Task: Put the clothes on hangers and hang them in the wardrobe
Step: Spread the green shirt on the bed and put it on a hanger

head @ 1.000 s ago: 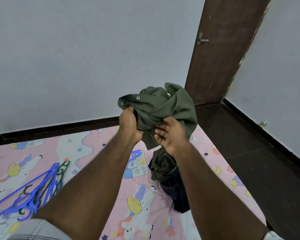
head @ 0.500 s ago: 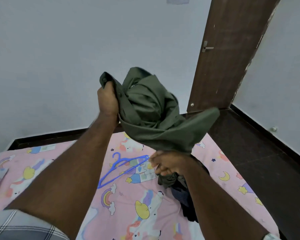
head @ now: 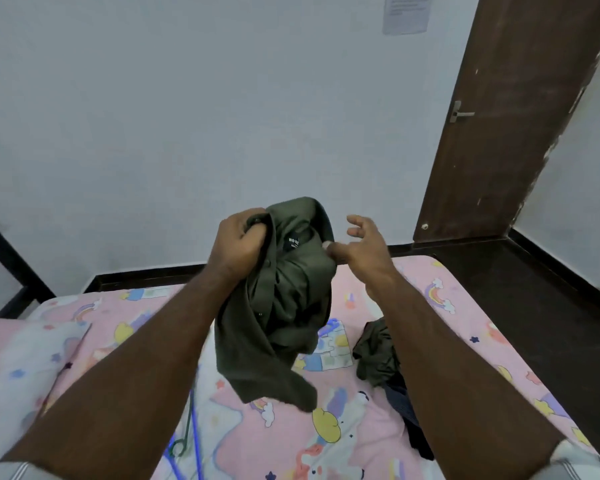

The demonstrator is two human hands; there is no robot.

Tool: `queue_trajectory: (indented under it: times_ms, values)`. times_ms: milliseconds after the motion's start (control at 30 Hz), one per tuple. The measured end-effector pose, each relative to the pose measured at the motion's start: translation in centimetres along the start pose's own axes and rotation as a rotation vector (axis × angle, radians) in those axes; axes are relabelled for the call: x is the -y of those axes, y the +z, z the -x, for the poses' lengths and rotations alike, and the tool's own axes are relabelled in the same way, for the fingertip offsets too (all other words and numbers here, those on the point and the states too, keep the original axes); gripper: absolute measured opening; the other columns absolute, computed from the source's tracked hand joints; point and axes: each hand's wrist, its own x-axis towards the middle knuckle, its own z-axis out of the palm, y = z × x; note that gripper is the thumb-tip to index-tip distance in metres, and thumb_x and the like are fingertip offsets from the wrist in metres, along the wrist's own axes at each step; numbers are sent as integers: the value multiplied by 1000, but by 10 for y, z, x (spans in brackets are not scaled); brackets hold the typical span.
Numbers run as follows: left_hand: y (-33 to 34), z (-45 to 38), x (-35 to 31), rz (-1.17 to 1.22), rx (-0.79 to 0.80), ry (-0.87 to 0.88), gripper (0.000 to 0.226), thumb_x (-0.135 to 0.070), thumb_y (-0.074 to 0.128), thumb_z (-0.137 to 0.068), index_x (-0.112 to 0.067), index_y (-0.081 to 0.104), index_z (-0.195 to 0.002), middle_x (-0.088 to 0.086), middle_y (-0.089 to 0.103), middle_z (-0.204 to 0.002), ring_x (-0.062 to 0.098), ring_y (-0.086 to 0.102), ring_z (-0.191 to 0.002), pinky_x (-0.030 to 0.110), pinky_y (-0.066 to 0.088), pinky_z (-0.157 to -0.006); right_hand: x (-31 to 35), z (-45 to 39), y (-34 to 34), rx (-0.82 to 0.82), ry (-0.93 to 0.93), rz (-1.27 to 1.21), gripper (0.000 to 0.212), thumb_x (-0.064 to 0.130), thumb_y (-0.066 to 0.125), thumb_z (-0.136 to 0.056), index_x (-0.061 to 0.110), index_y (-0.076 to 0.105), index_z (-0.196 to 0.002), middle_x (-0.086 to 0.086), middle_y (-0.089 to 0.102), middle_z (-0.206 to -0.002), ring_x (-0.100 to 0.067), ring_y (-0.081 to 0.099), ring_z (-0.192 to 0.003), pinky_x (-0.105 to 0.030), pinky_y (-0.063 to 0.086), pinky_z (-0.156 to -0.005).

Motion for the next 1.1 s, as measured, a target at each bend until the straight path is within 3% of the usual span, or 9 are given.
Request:
queue_trajectory:
  times_ms: [100,233,367,467,600,733,833,933,1100]
  values:
    - [-10,17,7,-66,40,34,18,-21,38,-76,-18,49,-61,0,47,-60,18,44,-62,38,37,-59,-22,4,15,145,107,119,80,17,79,-85,19,35,-152,-2,47,-139,-20,48,-125,-27,42,-89]
    - [-35,40,12,-194,128,78,24,-23,39,-77,-5,53,-68,13,53,-65,33,53,-65,40,41,-59,-42,13,36,125,139,121,3,14,65,-94,12,66,-94,2,64,-84,-19,57,-82,-25,46,-63]
    - [-66,56,43,-710,344,-92,16,-36,44,-79,-21,48,-73,1,62,-74,23,60,-75,33,41,-63,-35,11,45,-192,5,156,11,14,53,-96,16,63,-92,2,62,-84,-15,54,-72,-27,41,-64]
    - [-79,74,75,-1020,473,-315,26,-29,46,-79,-21,62,-98,6,64,-108,28,57,-111,39,52,-83,-28,14,46,-97,-96,303,15,13,53,-95,21,66,-91,9,66,-91,-9,58,-75,-24,42,-65]
    - [-66,108,97,-1116,202,-261,36,-14,58,-80,-25,68,-113,7,47,-122,35,39,-116,45,51,-85,-35,17,50,-69,-48,153,4,20,67,-91,23,69,-89,5,71,-91,-14,66,-84,-31,54,-79]
    - [-46,125,91,-844,-16,-579,36,-8,51,-88,-33,70,-105,9,40,-116,38,47,-103,46,51,-87,-42,29,49,129,178,-160,23,2,71,-88,17,68,-105,-9,72,-102,-20,68,-87,-37,56,-84]
    - [-42,128,92,-494,-145,-589,39,1,53,-82,-32,73,-86,4,65,-105,29,66,-87,34,54,-84,-47,39,44,195,245,-350,33,-9,65,-88,9,65,-115,-15,73,-97,-24,71,-84,-40,59,-84]
    - [-41,125,87,-196,-274,-655,39,-2,51,-81,-31,75,-90,-3,75,-99,22,71,-83,31,55,-84,-54,40,40,118,235,-517,29,-7,66,-88,8,67,-112,-12,74,-96,-22,72,-83,-37,59,-76]
    - [-29,121,86,101,-249,-787,27,-7,54,-90,-24,75,-89,3,75,-94,25,73,-90,36,59,-82,-64,41,47,-10,227,-2,13,9,71,-89,17,70,-98,-15,74,-103,-21,66,-76,-35,58,-67]
